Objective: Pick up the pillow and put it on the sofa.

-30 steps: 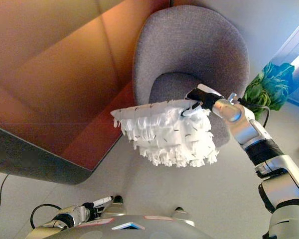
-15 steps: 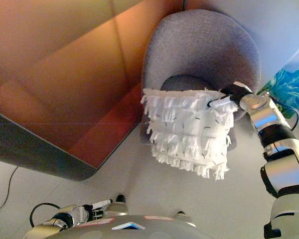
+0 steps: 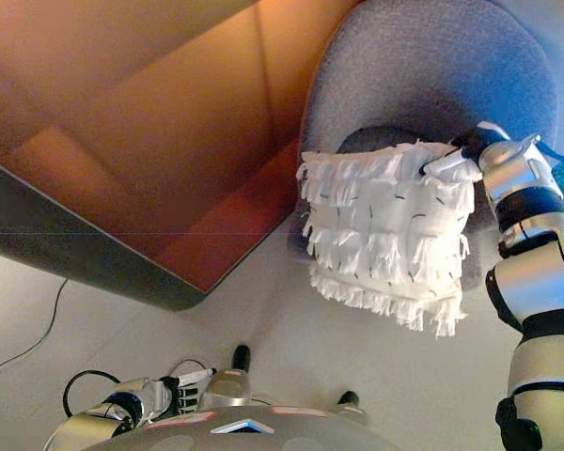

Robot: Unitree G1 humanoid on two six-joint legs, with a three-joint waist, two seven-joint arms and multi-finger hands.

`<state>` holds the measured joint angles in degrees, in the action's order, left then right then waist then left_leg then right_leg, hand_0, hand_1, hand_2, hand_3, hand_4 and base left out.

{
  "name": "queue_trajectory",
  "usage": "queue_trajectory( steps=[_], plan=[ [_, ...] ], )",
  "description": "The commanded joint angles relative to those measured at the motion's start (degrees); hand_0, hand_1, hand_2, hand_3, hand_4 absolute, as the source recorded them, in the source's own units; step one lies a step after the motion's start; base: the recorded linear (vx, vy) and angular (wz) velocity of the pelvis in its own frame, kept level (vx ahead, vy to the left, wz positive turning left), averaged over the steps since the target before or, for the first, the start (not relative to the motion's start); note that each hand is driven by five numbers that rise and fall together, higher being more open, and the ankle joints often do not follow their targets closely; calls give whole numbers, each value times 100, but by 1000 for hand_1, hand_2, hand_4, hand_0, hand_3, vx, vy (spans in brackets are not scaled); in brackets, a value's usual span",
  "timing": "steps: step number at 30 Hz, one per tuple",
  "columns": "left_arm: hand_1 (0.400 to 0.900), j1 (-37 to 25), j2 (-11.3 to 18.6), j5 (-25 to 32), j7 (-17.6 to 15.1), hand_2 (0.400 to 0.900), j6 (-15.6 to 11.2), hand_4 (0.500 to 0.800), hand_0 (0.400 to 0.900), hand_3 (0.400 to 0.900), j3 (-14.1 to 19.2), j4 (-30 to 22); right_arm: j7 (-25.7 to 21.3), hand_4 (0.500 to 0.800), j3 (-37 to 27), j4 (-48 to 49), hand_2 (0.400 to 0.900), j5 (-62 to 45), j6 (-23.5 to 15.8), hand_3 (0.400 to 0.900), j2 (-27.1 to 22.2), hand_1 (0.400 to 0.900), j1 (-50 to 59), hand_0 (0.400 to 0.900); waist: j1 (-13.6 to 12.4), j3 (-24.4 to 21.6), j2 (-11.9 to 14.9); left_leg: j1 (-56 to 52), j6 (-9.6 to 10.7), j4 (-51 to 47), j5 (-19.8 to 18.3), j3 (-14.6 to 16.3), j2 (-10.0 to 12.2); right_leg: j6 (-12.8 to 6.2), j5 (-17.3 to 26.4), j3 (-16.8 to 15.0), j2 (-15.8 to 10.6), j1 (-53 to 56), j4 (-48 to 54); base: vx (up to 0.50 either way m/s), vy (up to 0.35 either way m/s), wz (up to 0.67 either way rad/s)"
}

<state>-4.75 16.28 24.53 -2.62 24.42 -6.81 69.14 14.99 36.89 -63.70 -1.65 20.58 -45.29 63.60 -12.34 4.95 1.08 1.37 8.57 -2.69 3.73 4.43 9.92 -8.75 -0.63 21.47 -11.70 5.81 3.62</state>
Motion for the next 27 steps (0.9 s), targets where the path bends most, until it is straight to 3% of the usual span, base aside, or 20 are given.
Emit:
queue_trajectory(
  steps=[1,19,24,27],
  plan=[
    [900,-41,178,-369,108,900,-45,800,900,900,-556,387,-317,800,396,-253,900,457,-179,900,-735,900,1659,900,-254,-100,2,50,107,-231,158,-372,339,-140,398,-99,-412,-318,-114,70,3,-2],
    [900,217,438,-742,510,900,-112,800,900,900,-285,569,160,800,8,-216,900,959,-135,900,-932,900,905,900,-70,-376,79,-351,126,-231,49,-89,406,-159,362,-173,-400,45,-5,35,-1,-4],
    [900,183,429,-724,557,900,-165,800,900,900,-229,528,42,800,-775,130,900,572,-356,900,-446,900,-536,900,47,-423,81,-478,85,-231,-1,55,386,-153,350,-219,-404,140,10,-21,-3,-10],
    [900,63,385,-679,541,900,-224,800,900,900,-257,528,-314,800,-1312,229,900,503,-570,900,187,900,-1763,900,123,-446,81,-542,40,-231,-40,124,354,-162,365,-239,-430,173,1,-44,-22,-4]
  ],
)
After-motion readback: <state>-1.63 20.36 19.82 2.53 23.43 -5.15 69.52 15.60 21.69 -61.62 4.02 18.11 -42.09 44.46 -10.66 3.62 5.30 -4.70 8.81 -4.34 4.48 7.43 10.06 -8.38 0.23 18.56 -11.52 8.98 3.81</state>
